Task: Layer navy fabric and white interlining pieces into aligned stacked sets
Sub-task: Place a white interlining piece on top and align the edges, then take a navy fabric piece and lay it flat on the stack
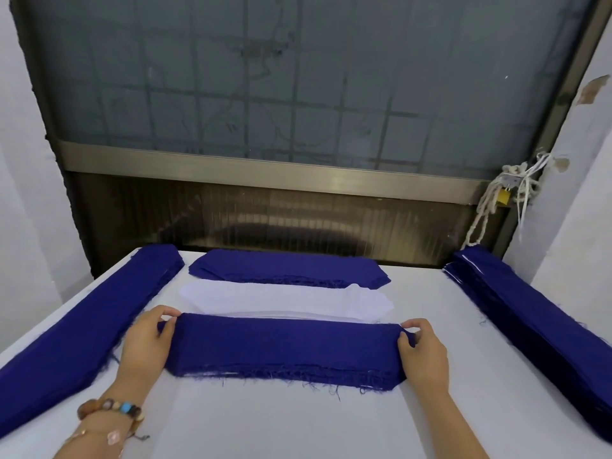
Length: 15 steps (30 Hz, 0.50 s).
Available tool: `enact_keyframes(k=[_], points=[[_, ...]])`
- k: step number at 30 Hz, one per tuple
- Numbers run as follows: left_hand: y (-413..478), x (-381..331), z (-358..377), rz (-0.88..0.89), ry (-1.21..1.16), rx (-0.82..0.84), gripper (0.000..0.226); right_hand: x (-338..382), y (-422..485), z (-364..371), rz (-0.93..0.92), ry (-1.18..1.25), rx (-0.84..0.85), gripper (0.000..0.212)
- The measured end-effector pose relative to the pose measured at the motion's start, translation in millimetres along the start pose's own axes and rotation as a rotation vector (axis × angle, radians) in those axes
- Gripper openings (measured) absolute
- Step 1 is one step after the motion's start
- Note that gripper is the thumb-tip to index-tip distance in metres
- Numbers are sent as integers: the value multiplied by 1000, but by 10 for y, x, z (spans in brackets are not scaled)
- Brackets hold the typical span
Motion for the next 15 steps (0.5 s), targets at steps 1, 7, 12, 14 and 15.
enact_keyframes(k=[1, 7, 12, 14, 15], points=[[0, 2, -3, -5, 8, -1, 14, 1, -7, -3, -2, -2, 0, 13], [6, 41, -6, -33, 65, -17, 10, 27, -21, -21, -54, -53, -44, 19], [5, 53, -27, -83, 63, -63, 9, 24, 7, -12, -69, -96, -48, 26], [4, 54, -34, -91, 64, -60, 8, 17, 13, -14, -66, -92, -52, 25], [2, 50, -37, -91, 66, -56, 7, 11, 17, -10, -69, -95, -55, 25]])
Point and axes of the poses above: each hand's wrist, its own y-axis towards the middle knuckle, its own z-axis out of the palm, x = y × z, the point moved 6 cm from there along y, towards the middle knuckle, and after that the axes turned 12 degrees about z, right-handed, at the moved point
